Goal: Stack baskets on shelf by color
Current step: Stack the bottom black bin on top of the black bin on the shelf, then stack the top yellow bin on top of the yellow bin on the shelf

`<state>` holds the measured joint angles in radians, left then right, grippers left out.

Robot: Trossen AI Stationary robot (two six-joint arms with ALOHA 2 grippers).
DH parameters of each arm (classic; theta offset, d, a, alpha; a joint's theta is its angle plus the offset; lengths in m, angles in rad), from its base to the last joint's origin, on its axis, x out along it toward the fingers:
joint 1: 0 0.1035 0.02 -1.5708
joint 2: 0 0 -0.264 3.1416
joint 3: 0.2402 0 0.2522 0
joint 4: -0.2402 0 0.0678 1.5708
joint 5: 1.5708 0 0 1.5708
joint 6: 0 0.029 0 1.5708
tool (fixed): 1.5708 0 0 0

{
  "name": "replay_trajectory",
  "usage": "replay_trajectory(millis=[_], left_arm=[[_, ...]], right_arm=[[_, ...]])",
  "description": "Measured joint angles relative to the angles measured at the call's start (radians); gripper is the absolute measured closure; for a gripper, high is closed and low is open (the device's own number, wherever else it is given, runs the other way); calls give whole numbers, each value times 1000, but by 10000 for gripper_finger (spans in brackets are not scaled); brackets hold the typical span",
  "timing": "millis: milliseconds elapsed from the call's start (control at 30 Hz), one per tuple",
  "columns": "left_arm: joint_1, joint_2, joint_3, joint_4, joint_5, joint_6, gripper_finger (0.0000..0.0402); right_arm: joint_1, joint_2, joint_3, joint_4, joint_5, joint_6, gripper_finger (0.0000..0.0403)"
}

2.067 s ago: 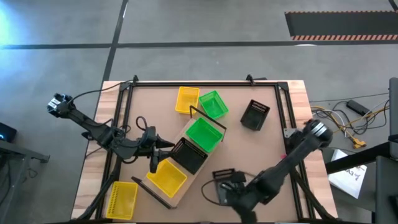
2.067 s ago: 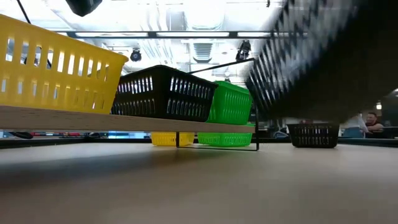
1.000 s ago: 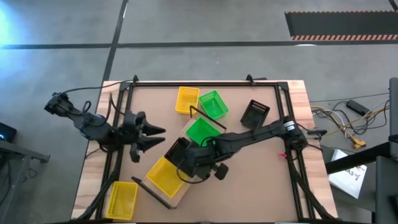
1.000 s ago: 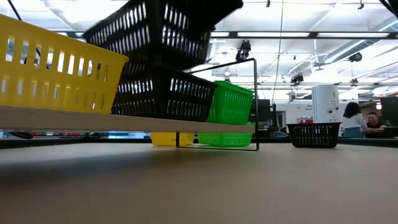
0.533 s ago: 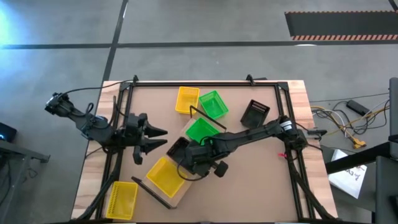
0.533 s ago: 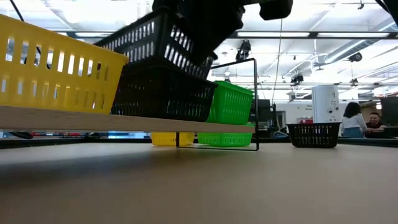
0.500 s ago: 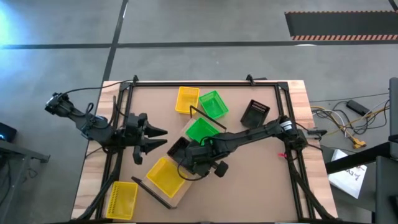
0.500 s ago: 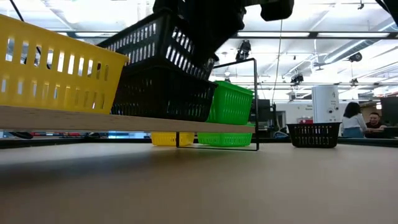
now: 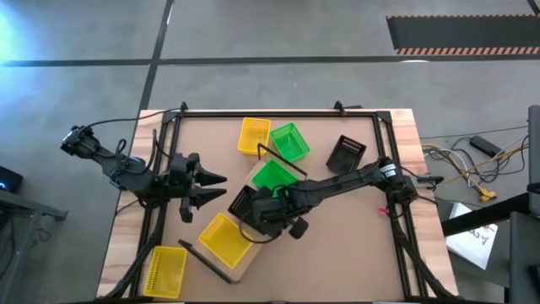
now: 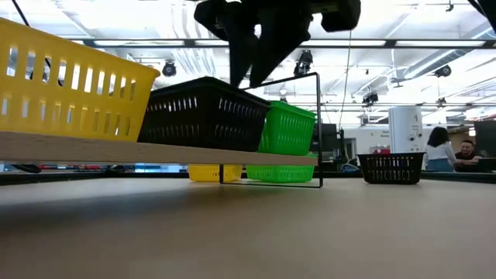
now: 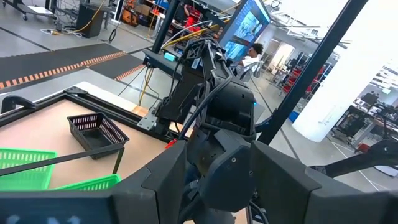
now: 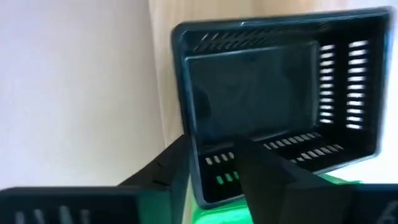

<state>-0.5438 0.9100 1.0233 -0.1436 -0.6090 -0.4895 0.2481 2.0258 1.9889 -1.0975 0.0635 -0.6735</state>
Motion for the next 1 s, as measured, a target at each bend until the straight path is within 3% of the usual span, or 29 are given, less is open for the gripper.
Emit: replay_trajectory(millis=[167, 367, 500, 633, 867, 1000], left_arm=[[0, 0, 0, -1, 0, 0, 238], [0, 4, -2, -7, 0, 0, 238], [0, 13, -13, -7, 0, 1, 238], [0, 26, -17, -8, 0, 4, 238], [0, 53, -17, -7, 0, 8, 238], [0, 72, -17, -7, 0, 7, 238]], right_arm=[[8, -35, 60, 1, -8, 84, 258], [6, -137, 72, -61, -11, 680, 262], [16, -226, 16, -156, 26, 842, 277], [43, -357, -110, -217, 77, 979, 289], [69, -650, -447, -216, 213, 1296, 289], [44, -795, -625, -216, 224, 1460, 288]])
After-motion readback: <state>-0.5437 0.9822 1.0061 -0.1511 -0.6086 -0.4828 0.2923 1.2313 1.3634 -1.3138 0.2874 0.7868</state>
